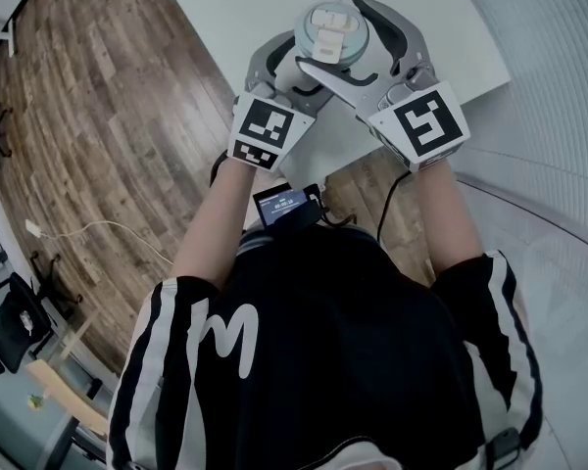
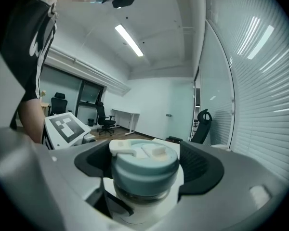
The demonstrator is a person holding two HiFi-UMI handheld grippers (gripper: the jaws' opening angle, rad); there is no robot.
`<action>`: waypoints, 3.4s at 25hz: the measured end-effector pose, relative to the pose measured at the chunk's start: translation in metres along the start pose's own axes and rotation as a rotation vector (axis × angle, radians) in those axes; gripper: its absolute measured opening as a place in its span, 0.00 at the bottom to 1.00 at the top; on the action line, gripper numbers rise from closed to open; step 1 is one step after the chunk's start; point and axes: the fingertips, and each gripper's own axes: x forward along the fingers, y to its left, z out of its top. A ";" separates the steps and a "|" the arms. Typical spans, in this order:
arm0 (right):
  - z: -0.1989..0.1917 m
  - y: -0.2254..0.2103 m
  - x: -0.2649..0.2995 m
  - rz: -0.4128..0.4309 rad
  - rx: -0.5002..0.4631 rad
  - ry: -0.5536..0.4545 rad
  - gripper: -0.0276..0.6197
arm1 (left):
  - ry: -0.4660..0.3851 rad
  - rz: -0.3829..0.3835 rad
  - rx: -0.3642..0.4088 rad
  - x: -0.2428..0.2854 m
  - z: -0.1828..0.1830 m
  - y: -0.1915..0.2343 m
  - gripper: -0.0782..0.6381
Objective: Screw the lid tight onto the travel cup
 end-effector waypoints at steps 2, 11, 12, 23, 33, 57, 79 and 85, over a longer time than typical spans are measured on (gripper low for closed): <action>-0.003 -0.002 -0.002 0.010 0.013 -0.032 0.71 | 0.000 0.005 0.001 0.001 0.000 0.002 0.64; -0.008 0.002 0.000 0.041 0.000 -0.062 0.68 | -0.015 0.032 0.002 0.000 0.002 0.003 0.64; -0.008 0.003 0.001 0.035 0.005 -0.065 0.68 | -0.014 0.032 0.004 0.000 0.001 0.003 0.64; -0.013 0.004 0.002 -0.123 0.024 -0.018 0.67 | -0.013 0.034 0.012 0.000 -0.006 0.001 0.63; -0.018 0.005 0.001 -0.363 0.047 0.044 0.66 | -0.021 0.031 0.014 -0.005 -0.005 0.000 0.63; -0.035 0.002 0.006 0.259 0.099 0.118 0.77 | -0.031 -0.156 0.069 -0.007 -0.006 -0.005 0.60; -0.036 -0.007 -0.001 -0.423 0.191 0.156 0.75 | -0.042 -0.148 0.082 -0.009 -0.006 -0.006 0.60; -0.036 -0.005 -0.004 -0.477 0.215 0.170 0.73 | -0.039 -0.148 0.086 -0.010 -0.006 -0.006 0.60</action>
